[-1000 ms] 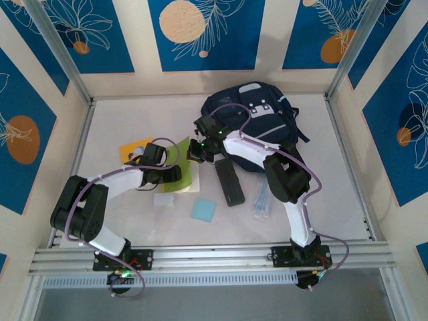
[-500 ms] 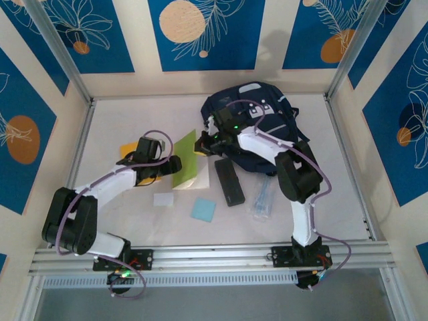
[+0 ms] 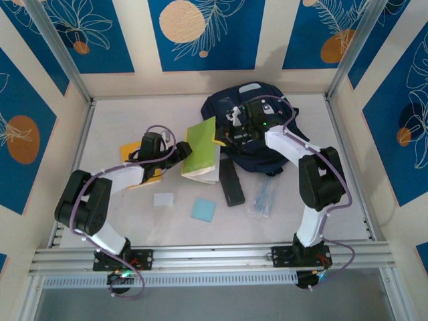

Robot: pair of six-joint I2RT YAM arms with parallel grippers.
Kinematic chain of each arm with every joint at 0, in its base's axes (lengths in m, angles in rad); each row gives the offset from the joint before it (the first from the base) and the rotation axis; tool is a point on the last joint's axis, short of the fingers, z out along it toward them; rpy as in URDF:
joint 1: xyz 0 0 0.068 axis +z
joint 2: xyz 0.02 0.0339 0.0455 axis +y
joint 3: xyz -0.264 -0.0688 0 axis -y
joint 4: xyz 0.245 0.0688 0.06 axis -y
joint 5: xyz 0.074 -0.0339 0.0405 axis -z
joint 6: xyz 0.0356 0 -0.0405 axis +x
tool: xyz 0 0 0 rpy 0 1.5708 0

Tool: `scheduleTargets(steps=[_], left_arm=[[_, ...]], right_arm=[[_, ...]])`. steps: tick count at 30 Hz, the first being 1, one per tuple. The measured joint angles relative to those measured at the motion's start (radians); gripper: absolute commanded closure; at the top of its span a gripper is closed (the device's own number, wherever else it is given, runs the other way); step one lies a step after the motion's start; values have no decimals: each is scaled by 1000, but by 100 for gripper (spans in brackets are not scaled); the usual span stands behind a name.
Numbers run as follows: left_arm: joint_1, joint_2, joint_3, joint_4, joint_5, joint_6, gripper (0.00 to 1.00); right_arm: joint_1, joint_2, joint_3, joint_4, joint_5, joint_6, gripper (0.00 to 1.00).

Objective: Pack the student bag
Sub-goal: Open the student bag at the top-right of the table.

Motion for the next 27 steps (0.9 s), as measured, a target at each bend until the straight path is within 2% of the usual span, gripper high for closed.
scheduleTargets(steps=[5,6,10,14,16,20,21,24,27], left_arm=[[-18,57,-4,145,45,-78,29],[-22,72,-4,173,55,-92,33],[-37,115,-6,246,85,-138,62],[-38,106,-6,236,89,-129,77],[-39,77,-3,193,78,-101,84],[-37,8,35,71,42,-39,92],[-35,-3,48,47,31,-28,94],[-25,-27,76,-8,-6,-13,100],[-10,-35,100,-47,-58,-15,100]], right_arm=[[-25,-19,-40,8,-20,0,100],[-29,-21,-48,11,-21,0,100],[-39,-23,-80,26,-23,0,100],[-48,-23,-98,30,-23,0,100],[-51,-23,-100,26,-22,0,83],[-51,-33,-100,-2,19,1,10],[-51,-42,-100,-18,40,2,3],[-44,-88,-100,-68,116,9,1],[-16,-145,-101,-88,175,45,1]])
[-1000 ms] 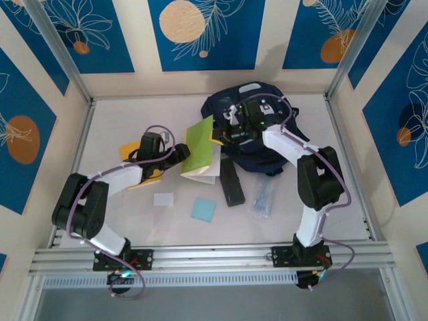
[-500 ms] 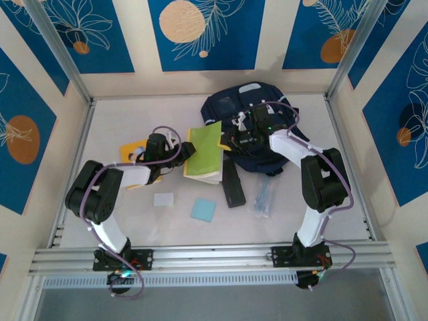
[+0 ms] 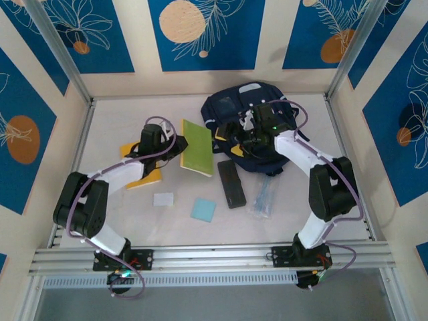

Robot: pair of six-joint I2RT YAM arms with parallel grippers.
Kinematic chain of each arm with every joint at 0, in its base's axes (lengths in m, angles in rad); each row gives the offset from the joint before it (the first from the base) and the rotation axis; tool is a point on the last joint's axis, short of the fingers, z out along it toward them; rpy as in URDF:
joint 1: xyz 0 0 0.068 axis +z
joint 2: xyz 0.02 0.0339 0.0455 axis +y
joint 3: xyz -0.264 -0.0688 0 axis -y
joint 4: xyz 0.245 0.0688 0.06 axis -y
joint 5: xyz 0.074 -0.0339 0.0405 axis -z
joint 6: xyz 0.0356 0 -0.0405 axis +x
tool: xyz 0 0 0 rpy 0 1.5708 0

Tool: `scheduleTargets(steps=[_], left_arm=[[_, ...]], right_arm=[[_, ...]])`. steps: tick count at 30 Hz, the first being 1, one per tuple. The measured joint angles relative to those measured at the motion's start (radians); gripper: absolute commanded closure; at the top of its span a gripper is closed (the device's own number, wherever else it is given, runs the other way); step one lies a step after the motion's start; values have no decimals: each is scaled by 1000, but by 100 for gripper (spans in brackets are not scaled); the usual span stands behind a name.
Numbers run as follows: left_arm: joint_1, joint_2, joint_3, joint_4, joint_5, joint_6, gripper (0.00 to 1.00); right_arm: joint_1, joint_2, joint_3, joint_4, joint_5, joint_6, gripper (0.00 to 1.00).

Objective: Pack the student bag
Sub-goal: Open the student bag at the top-right of the table.

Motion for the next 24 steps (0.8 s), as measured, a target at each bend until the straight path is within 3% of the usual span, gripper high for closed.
scheduleTargets(steps=[4,9,14,21,24], left_arm=[[16,-6,28,-17,-107,-24,100],[18,-23,27,40,-237,-105,100],[18,-63,-16,134,-326,-179,100],[3,-133,-126,232,-392,-289,100],[-6,-149,-173,259,-406,-333,100]], right_arm=[[78,-50,-24,58,27,121,0],[197,-39,-160,324,51,358,0],[281,64,-199,571,80,531,0],[333,135,-207,860,183,663,2],[338,154,-208,948,222,691,9]])
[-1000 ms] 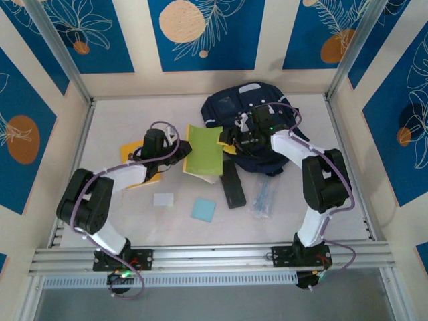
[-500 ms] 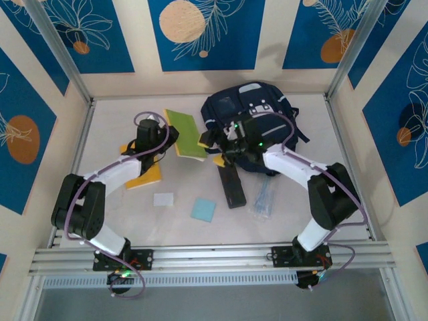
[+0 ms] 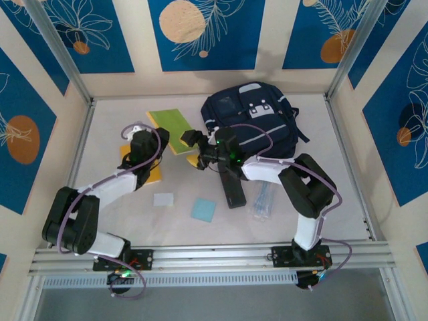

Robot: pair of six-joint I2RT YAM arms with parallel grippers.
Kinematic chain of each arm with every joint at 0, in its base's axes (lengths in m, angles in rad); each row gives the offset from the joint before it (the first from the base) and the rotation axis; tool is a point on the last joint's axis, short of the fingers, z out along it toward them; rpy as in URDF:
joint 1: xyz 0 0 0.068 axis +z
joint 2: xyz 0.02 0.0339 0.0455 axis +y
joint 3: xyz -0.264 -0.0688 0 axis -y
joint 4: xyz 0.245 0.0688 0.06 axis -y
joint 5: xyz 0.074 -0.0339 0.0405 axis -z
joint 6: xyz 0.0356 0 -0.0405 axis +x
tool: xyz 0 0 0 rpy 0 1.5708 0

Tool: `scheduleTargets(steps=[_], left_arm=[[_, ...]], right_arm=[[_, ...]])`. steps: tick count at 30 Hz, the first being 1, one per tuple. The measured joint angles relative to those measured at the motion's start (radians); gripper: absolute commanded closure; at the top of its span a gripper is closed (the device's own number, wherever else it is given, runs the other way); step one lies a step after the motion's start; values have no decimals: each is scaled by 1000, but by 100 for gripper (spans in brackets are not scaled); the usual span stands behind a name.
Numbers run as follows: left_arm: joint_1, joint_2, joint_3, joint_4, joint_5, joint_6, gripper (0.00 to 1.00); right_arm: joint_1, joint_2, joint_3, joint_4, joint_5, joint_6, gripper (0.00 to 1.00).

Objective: Pack the student bag
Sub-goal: Open the student bag at the top-right of the table.

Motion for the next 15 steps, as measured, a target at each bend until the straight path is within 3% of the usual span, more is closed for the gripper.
scheduleTargets(steps=[4,7,9,11,13,15], left_arm=[[-8,-8,-23,26,-34,-39,100],[-16,-26,-34,40,-52,-54,100],[-18,-42,-42,43,-73,-57,99],[-16,-51,-49,42,-94,-57,95],[-17,-52,-52,34,-95,-58,86],[-24,-54,-52,34,-71,-55,53]], right_arm=[[-2,48,2,58,2,36,33],[-6,82,2,88,-1,59,61],[-12,86,2,96,-5,76,85],[-24,77,0,122,-10,77,100],[-37,51,-10,132,-19,76,100],[-49,24,-29,132,-23,68,100]])
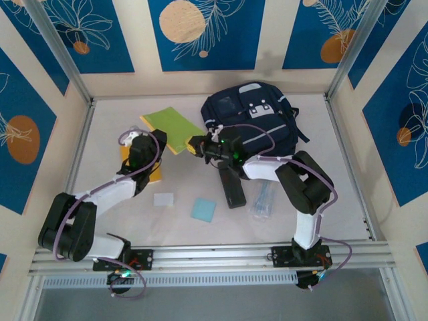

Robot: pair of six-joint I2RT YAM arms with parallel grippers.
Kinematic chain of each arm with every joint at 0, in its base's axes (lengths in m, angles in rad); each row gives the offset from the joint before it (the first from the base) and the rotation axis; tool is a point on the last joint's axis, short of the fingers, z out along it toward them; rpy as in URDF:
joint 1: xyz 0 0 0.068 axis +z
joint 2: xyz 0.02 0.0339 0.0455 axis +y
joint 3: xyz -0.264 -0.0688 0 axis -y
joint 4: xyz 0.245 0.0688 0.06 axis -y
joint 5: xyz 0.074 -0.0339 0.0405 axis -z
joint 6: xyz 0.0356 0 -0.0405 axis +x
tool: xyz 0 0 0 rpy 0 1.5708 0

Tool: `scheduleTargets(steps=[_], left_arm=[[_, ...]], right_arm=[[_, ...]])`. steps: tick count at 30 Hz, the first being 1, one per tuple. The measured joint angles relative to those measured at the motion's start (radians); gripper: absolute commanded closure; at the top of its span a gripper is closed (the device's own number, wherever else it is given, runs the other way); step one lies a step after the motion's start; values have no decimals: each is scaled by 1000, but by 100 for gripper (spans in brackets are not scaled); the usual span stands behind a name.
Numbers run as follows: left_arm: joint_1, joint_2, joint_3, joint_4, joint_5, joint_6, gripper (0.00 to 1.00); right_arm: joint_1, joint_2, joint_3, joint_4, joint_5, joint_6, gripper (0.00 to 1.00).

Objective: Pack the student bag
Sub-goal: Open the student bag at the top-right of the table.

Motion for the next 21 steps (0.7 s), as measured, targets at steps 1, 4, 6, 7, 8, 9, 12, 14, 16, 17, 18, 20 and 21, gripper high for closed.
scheduleTargets(steps=[1,4,6,7,8,9,12,14,16,17,18,20,21], left_arm=[[-4,-2,0,-4,20,8,44],[-21,-4,4,-31,90,49,32],[-37,-4,15,-82,132,103,31],[-47,-4,23,-108,146,129,31],[-63,-4,34,-137,161,164,31],[-76,-3,45,-163,171,195,31],[-131,14,113,-253,204,319,31],[-173,50,185,-309,224,415,32],[-210,103,269,-357,254,509,33],[-226,134,313,-379,270,552,34],[-239,167,358,-400,288,593,34],[-262,252,459,-446,329,676,35],[-271,285,498,-465,345,707,36]], right_arm=[[-10,-10,-9,0,-1,-4,100],[-70,-51,-38,-35,-8,-32,100],[-133,-91,-62,-82,-24,-70,100],[-158,-111,-71,-106,-32,-87,100],[-195,-139,-80,-143,-42,-113,100],[-225,-163,-82,-179,-53,-137,100],[-340,-252,-79,-324,-87,-241,100],[-416,-312,-65,-441,-107,-324,100],[-494,-358,-34,-568,-121,-406,100],[-531,-377,-18,-626,-128,-442,100],[-564,-393,-5,-675,-132,-472,100],[-639,-434,15,-781,-137,-542,100],[-672,-453,17,-821,-140,-567,100]])
